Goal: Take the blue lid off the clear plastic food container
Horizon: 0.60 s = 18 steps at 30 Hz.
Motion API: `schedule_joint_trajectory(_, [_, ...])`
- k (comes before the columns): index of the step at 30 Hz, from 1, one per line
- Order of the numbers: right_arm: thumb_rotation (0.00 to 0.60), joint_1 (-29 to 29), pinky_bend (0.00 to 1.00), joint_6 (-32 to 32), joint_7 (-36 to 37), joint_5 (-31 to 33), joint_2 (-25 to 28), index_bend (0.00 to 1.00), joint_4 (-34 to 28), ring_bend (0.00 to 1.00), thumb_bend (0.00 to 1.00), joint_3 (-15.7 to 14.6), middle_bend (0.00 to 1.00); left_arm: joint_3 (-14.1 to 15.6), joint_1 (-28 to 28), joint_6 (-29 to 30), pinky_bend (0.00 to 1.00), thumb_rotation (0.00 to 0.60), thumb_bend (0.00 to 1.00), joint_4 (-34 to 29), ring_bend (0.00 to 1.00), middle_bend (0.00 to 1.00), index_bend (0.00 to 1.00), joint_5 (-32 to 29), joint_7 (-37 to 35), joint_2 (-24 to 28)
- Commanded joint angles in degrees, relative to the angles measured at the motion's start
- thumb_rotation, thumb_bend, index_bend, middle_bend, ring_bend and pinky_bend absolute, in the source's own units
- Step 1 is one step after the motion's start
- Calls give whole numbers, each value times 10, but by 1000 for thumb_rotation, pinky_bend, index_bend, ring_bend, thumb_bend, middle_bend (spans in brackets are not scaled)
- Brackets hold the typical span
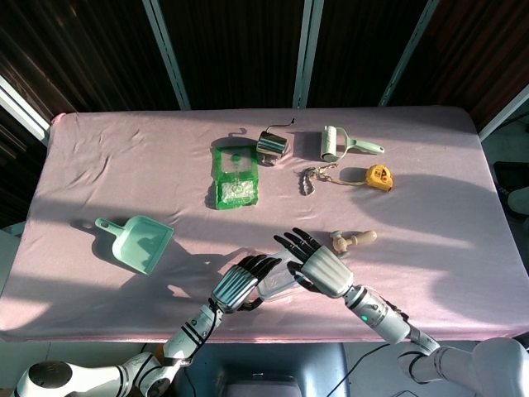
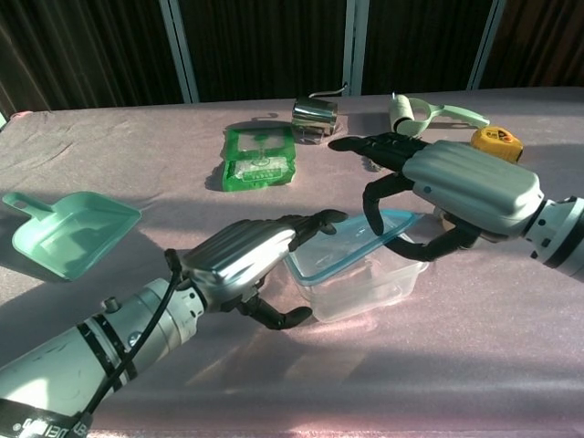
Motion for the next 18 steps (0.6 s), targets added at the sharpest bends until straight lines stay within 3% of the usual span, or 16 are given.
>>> schedule_joint_trajectory(1, [600,-1,0,7,0,-2,0,764,1,0,575,0,115,-1,1,5,170,600,290,2,309,414,0,3,-1,2])
schedule_joint_trajectory(5, [600,-3,0,27,-2,-8,-1,773,3,0,576,3,126,-1,0,22,50,600,289,12,173,301,0,17,-12,4])
schedule_joint_trajectory(10, [600,-4,0,41,-6,-10,-2,777,4,0,575,8,140,-3,0,34,1,600,290,22,15,108,0,25,-17,5])
schedule_joint_trajectory(12, [600,-5,0,54,-11,-9,-3,777,6,0,575,16,142,-6,1,43,0,600,290,26,0,49,0,27,-19,10])
schedule_joint_trajectory(18, [600,-5,0,84,-28,-10,-8,781,13,0,575,32,153,-8,8,51,0,600,289,19,0,33,0,23,-15,34])
